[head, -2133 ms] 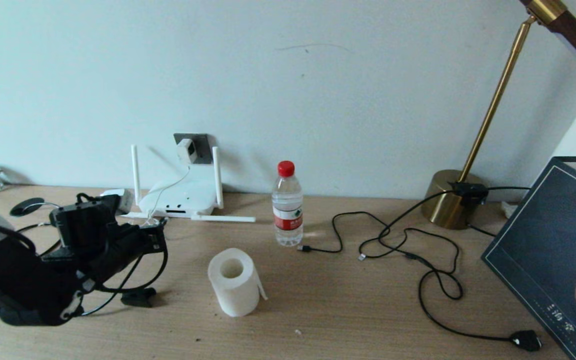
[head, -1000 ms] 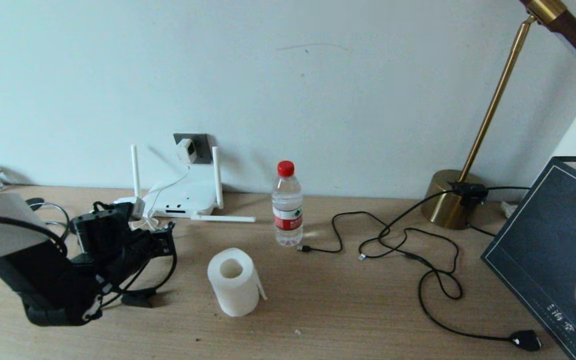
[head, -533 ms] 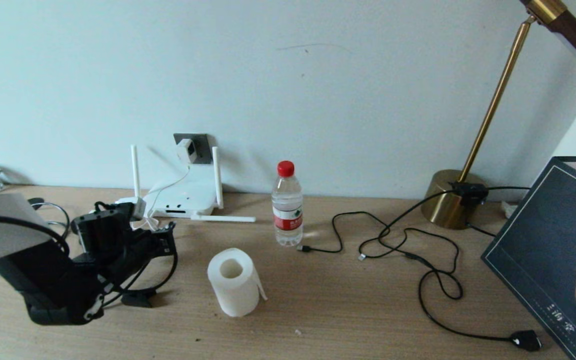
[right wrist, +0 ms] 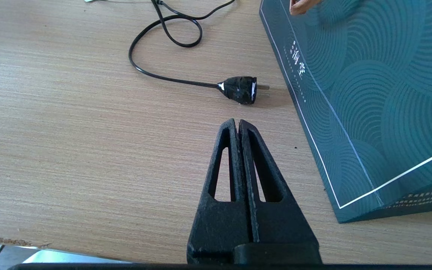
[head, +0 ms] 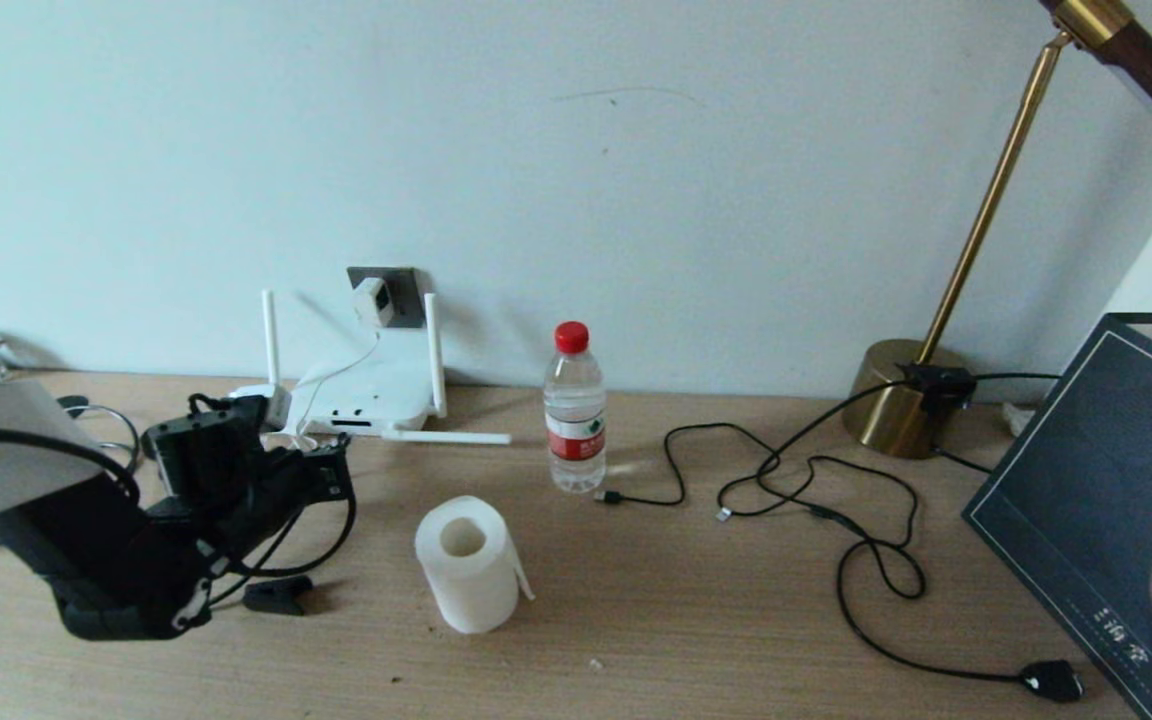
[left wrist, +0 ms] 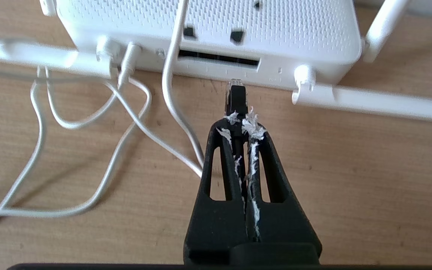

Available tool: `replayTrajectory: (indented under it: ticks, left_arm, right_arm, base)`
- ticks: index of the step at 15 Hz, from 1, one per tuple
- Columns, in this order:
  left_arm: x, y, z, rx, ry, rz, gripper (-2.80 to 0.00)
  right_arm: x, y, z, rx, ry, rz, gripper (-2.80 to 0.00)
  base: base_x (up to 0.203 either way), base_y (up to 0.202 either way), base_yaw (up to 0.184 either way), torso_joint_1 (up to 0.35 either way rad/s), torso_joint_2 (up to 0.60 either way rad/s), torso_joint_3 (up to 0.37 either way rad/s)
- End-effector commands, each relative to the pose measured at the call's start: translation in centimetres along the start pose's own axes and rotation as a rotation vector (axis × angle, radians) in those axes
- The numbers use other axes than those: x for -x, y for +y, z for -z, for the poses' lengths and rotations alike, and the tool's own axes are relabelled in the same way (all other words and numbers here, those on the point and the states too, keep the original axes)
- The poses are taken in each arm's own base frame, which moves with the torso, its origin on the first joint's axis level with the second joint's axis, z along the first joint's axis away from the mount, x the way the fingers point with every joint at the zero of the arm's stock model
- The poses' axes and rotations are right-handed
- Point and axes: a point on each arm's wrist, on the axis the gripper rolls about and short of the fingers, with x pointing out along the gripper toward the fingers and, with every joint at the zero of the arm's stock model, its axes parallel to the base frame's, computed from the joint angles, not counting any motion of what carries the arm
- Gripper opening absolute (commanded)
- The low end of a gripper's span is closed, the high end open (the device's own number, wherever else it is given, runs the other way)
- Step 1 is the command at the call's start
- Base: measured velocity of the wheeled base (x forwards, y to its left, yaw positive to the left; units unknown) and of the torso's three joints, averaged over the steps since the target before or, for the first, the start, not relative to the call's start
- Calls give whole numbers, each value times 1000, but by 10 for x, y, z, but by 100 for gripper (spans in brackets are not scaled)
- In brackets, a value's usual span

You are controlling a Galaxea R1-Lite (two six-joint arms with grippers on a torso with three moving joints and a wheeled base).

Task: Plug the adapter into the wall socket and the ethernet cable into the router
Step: Align cable and router interface

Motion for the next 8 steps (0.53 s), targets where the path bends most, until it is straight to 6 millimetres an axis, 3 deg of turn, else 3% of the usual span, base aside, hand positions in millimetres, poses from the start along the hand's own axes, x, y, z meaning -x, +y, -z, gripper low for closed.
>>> replayTrajectory:
  ticks: [1, 8]
  left_arm:
    - [-1, 0, -2, -1, -14, 1, -280]
    - [-4, 0, 5, -1, 10, 1, -280]
  right_arm:
    - [0, 0, 0, 2, 3, -1, -280]
    - [0, 0, 0, 1, 3, -2, -280]
  base:
    - [0, 0, 0, 0, 0, 0]
    - [0, 0, 0, 0, 0, 0]
